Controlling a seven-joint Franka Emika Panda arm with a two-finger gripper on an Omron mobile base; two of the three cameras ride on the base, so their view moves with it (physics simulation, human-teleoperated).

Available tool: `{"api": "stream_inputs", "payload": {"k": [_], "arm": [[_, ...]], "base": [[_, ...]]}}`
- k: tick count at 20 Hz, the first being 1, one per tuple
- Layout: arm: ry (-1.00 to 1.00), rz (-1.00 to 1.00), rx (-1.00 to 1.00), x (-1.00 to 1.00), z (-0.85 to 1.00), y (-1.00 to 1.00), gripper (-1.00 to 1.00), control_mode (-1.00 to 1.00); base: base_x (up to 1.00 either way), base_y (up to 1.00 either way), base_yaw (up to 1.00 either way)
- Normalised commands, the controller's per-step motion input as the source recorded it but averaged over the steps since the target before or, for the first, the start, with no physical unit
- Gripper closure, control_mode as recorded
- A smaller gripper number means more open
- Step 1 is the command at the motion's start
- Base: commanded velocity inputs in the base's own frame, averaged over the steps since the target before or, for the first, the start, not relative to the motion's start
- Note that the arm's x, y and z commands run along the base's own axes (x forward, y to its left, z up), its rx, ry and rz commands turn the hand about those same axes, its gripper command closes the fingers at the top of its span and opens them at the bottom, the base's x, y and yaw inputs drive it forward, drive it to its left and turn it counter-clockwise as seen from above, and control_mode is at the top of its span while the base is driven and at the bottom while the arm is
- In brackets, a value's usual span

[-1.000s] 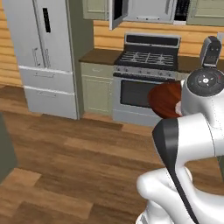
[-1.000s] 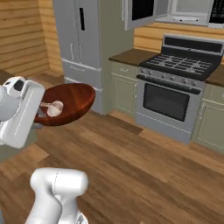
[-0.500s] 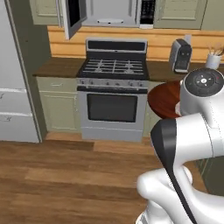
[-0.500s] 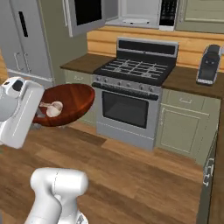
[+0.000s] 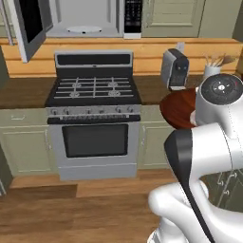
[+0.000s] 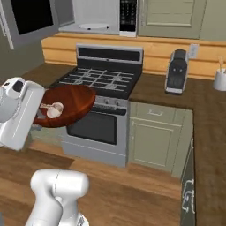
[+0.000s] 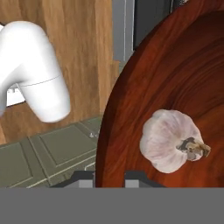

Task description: Pick the garlic from the sink and place it in the bowl. Then pick the bowl and place it in the microwave. Then close the microwave door and press the start button.

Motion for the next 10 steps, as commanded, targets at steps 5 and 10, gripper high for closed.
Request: {"api": "stream_inputs", "payload": {"k": [5,10], "arm": [[0.0,0.0,0.0,0.0,0.0,0.0,1.0,1.0],[0.0,0.0,0.0,0.0,0.0,0.0,1.0,1.0]], "base": [[1.0,0.03,-0.38],[1.0,0.31,-0.19]]}}
